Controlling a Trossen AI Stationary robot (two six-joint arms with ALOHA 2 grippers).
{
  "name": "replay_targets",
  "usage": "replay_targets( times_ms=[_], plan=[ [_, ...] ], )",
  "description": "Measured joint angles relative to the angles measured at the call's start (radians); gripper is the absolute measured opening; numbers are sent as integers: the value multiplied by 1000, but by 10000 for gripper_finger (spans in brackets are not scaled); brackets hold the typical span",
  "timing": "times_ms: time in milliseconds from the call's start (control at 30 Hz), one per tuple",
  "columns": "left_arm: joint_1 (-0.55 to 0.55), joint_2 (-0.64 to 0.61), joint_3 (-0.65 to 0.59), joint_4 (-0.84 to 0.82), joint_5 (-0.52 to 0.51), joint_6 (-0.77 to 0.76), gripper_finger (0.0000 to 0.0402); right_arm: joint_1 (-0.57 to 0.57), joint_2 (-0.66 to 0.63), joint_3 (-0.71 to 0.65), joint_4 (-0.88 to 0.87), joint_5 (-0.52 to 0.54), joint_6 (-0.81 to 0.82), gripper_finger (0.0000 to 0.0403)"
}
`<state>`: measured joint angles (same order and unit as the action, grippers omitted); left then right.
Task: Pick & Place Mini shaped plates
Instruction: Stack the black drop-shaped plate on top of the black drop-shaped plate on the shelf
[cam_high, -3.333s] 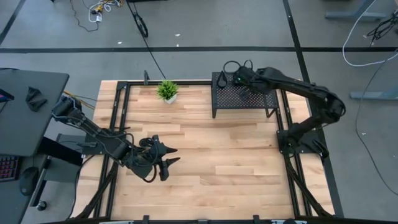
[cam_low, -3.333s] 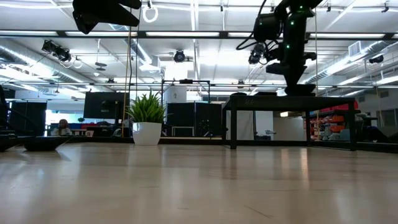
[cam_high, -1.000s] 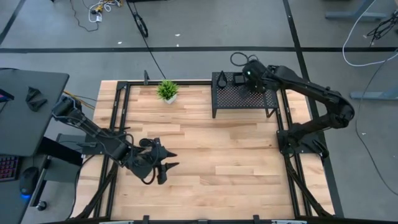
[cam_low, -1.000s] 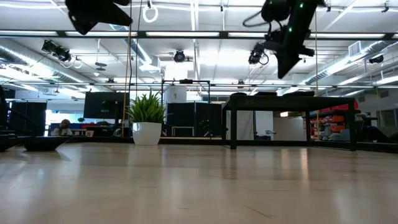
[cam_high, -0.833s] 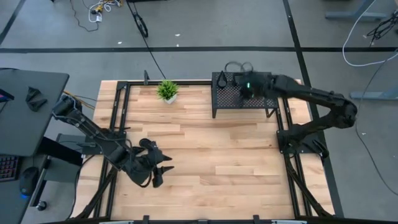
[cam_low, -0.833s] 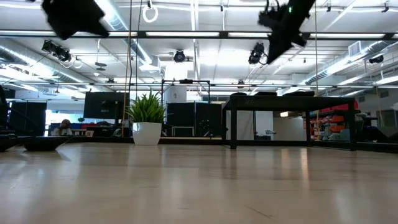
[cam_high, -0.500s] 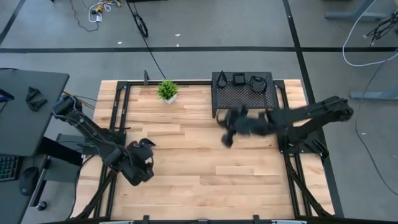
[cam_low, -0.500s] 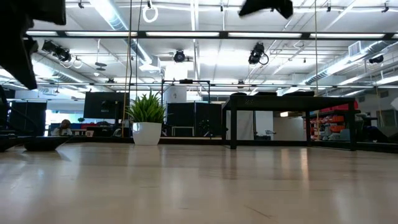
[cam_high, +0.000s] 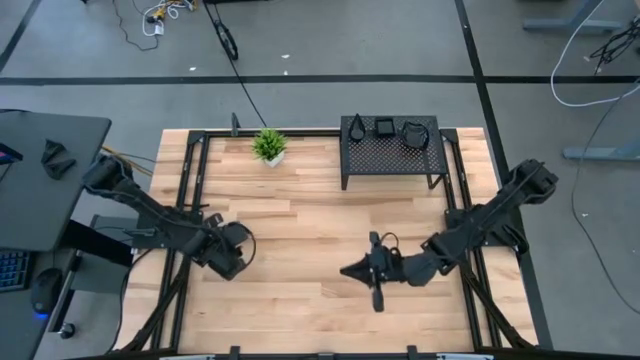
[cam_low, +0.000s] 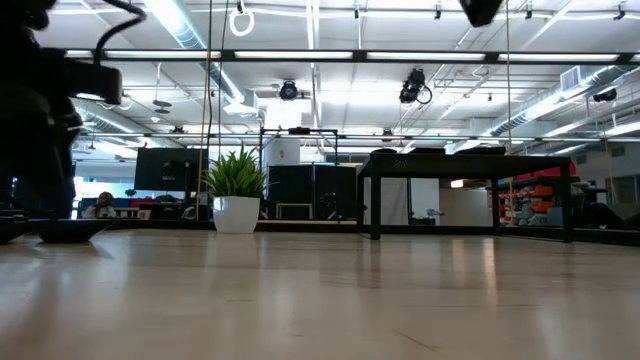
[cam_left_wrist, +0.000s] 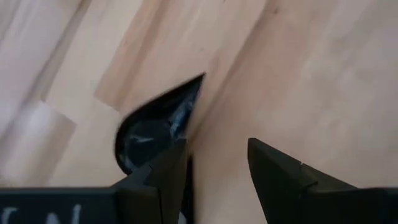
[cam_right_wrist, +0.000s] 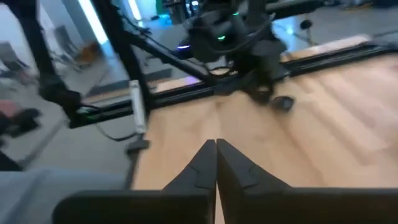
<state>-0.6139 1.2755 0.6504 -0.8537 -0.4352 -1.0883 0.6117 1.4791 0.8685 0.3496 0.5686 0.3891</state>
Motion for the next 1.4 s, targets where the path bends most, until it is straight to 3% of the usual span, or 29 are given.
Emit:
replay_targets(
  times_ms=[267, 600, 900, 1067, 1300, 1400],
  plan=[
    [101, 0, -80, 104, -5, 206, 170, 18, 0, -95, 163, 2, 46, 5],
    [150, 0, -89, 124, 4, 273, 65, 18, 0, -96, 198, 2, 14, 6],
    [151, 0, -89, 125, 19, 284, 9, 18, 0, -96, 198, 0, 13, 10],
    [152, 0, -89, 129, 25, 298, 5, 18, 0, -96, 197, 0, 13, 11],
    [152, 0, -86, 225, 147, 334, 3, 18, 0, -96, 196, 0, 13, 11],
    [151, 0, -73, 219, 151, 342, 3, 18, 0, -96, 195, 0, 13, 11]
  ],
)
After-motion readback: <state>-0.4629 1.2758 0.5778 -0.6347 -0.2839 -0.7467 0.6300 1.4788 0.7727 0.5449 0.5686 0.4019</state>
